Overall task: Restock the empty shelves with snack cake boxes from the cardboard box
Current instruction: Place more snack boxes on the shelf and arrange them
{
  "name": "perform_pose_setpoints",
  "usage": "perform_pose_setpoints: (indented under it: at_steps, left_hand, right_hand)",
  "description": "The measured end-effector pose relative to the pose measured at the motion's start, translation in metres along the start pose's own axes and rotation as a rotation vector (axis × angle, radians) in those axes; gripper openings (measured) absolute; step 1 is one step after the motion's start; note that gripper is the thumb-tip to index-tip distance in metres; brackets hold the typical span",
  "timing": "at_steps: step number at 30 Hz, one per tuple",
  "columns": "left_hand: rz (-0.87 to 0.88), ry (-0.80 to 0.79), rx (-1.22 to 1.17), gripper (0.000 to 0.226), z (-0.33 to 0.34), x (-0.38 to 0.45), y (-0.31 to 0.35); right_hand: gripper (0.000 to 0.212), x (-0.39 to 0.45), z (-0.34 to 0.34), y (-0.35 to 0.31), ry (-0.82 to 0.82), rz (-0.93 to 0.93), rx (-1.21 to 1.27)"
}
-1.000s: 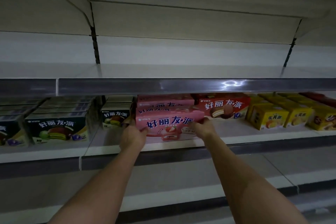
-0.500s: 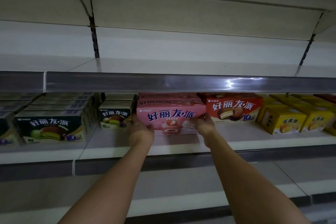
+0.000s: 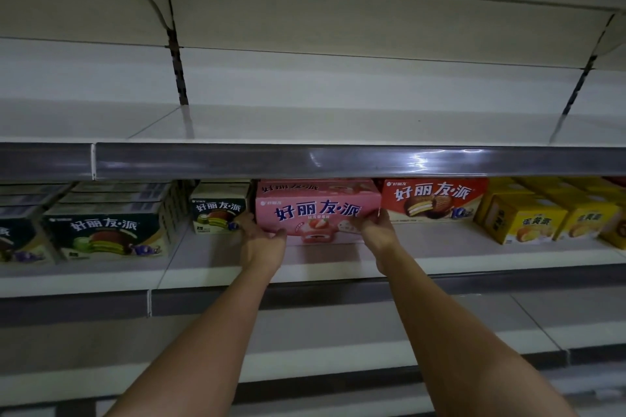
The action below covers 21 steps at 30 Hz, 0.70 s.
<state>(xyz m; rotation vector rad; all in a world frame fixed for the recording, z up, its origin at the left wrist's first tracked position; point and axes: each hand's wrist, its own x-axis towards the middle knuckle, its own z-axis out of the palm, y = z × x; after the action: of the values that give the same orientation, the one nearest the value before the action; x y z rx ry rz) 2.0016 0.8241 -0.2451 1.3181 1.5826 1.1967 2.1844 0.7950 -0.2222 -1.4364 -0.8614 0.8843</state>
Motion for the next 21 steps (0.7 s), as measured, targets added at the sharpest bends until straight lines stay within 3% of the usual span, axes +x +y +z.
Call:
perform_pose_setpoints:
  at_steps: [8,11,21]
  left_hand:
    - [0.041,-0.095,0.168,0.044,-0.005,-0.026,0.006]
    - [0.046,-0.123,0.253,0.046,-0.005,-0.037,0.006]
    - [0.219,-0.256,0.360,0.055,-0.008,-0.091,0.007]
  right_hand:
    - [0.064,-0.027,-0.023,-0.006,0.013,0.085,-0.278]
    - [0.077,-0.044,-0.037,0.001,0.067,0.133,-0.357]
    - [0.077,-0.133,-0.062,0.011,0.191,0.106,-0.467]
